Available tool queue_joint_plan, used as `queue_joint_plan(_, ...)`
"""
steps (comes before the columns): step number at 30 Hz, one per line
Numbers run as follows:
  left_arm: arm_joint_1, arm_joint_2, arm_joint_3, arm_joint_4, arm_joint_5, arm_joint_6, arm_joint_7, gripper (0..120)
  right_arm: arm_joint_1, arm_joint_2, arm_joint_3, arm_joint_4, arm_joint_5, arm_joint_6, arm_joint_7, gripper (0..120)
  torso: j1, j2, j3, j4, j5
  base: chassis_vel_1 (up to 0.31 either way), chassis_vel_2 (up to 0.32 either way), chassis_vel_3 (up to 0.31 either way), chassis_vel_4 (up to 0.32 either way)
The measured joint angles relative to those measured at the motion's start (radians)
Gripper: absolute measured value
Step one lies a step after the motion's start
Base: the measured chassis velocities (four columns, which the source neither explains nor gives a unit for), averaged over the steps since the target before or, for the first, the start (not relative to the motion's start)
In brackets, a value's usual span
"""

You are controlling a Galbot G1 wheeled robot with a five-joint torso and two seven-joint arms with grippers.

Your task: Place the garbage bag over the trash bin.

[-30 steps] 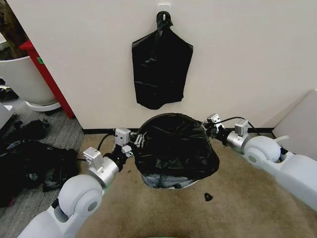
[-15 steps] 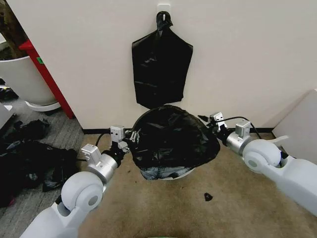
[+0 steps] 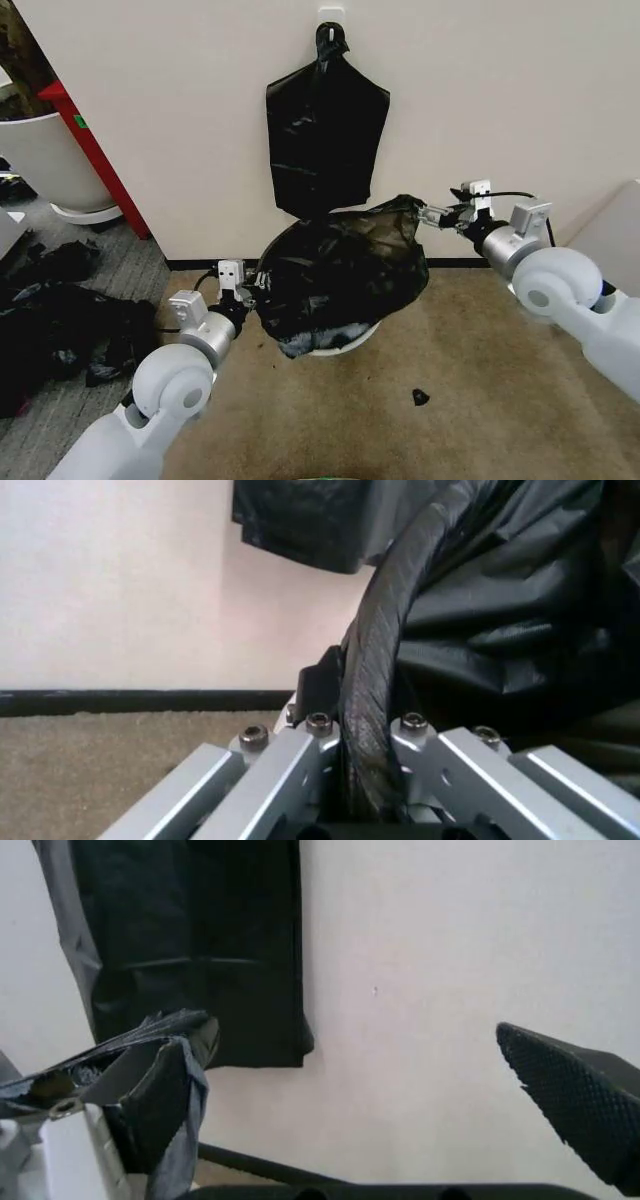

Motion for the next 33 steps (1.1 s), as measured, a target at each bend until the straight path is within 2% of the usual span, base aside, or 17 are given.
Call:
queue_joint_plan(8, 0.001, 0.015, 0.000, -0.032, -0.009, 0.001, 0.025, 1, -0.022, -0.001, -0.016, -0.051, 0.000, 0.003, -0.053, 100, 0.000, 0.000, 0.000, -0.0001, 0.0003, 0.000, 0.000, 0.000, 0.000)
queue_joint_plan(13, 0.021, 0.022, -0.017, -0.049, 0.002, -0.030, 0.107, 1, -0.009, 0.009, -0.048, -0.072, 0.118, -0.030, -0.126, 100, 0.000, 0.000, 0.000, 0.0001, -0.0001, 0.000, 0.000, 0.000, 0.000)
queue_joint_plan(21, 0.047, 0.029, -0.054, -0.075, -0.016, -0.072, 0.181, 1, -0.014, 0.004, -0.068, -0.126, 0.190, -0.074, -0.220, 100, 0.000, 0.000, 0.000, 0.0000, 0.0004, 0.000, 0.000, 0.000, 0.000)
queue_joint_plan(27, 0.058, 0.027, -0.075, -0.032, -0.044, -0.077, 0.216, 1, -0.028, -0.012, 0.006, -0.137, 0.413, -0.146, -0.296, 100, 0.000, 0.000, 0.000, 0.0000, 0.0001, 0.000, 0.000, 0.000, 0.000)
queue_joint_plan(33, 0.060, 0.020, -0.075, 0.019, -0.052, -0.078, 0.221, 1, -0.044, -0.024, 0.067, -0.137, 0.558, -0.184, -0.319, 100, 0.000, 0.000, 0.000, -0.0001, 0.0003, 0.000, 0.000, 0.000, 0.000)
